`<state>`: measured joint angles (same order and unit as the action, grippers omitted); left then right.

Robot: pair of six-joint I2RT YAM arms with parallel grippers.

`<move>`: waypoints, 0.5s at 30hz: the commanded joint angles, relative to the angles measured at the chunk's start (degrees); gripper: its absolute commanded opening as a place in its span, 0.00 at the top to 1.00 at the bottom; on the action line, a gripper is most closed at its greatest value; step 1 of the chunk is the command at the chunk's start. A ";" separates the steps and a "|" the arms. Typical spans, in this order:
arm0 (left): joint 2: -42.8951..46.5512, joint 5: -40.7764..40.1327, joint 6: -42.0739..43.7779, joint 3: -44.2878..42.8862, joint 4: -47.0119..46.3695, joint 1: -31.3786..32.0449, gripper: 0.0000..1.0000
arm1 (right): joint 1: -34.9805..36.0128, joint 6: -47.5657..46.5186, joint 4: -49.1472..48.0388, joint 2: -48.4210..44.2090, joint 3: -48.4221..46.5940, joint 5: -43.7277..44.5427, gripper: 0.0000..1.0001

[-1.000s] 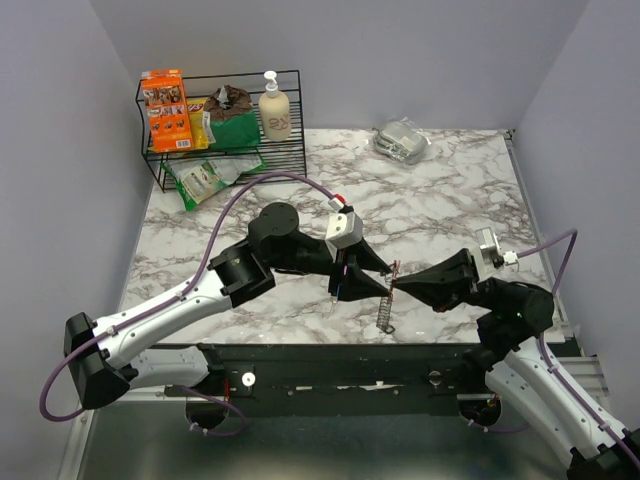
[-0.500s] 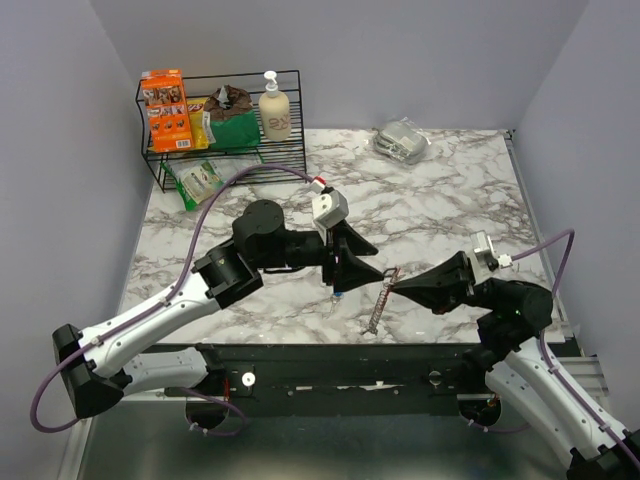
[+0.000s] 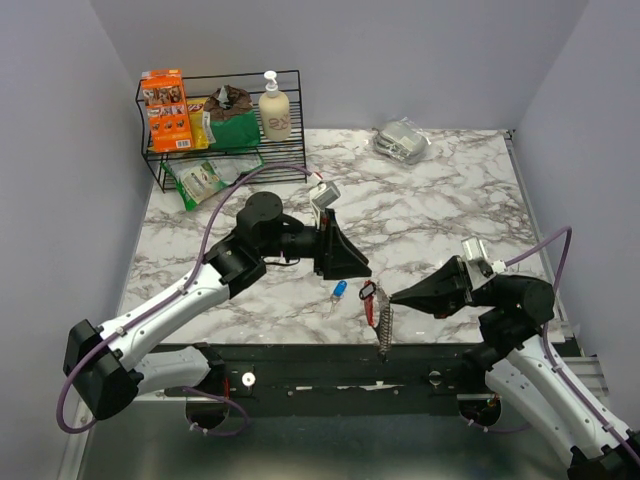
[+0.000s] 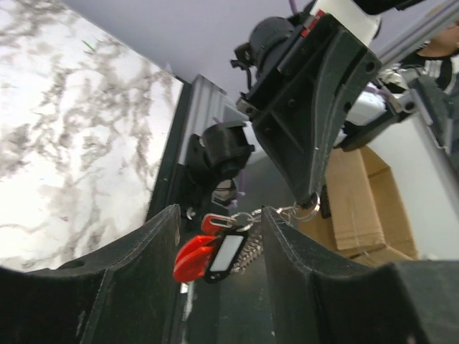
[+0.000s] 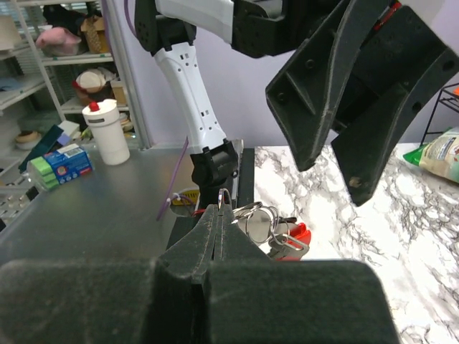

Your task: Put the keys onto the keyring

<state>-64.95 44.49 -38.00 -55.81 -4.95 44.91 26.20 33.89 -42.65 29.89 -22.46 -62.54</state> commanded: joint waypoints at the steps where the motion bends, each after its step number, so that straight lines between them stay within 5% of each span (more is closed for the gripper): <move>1: 0.88 8.77 -8.31 2.98 -9.90 -0.17 0.46 | 0.26 -1.11 0.11 0.08 -2.41 -1.97 1.00; 15: 2.46 6.84 -13.75 6.77 -16.05 -0.17 0.51 | 0.26 -0.23 -1.47 0.52 -2.06 -0.74 1.00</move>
<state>-61.93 50.63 -46.68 -50.54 -15.51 44.84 26.20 33.54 -42.37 30.39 -23.14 -63.29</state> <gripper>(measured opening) 0.502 0.011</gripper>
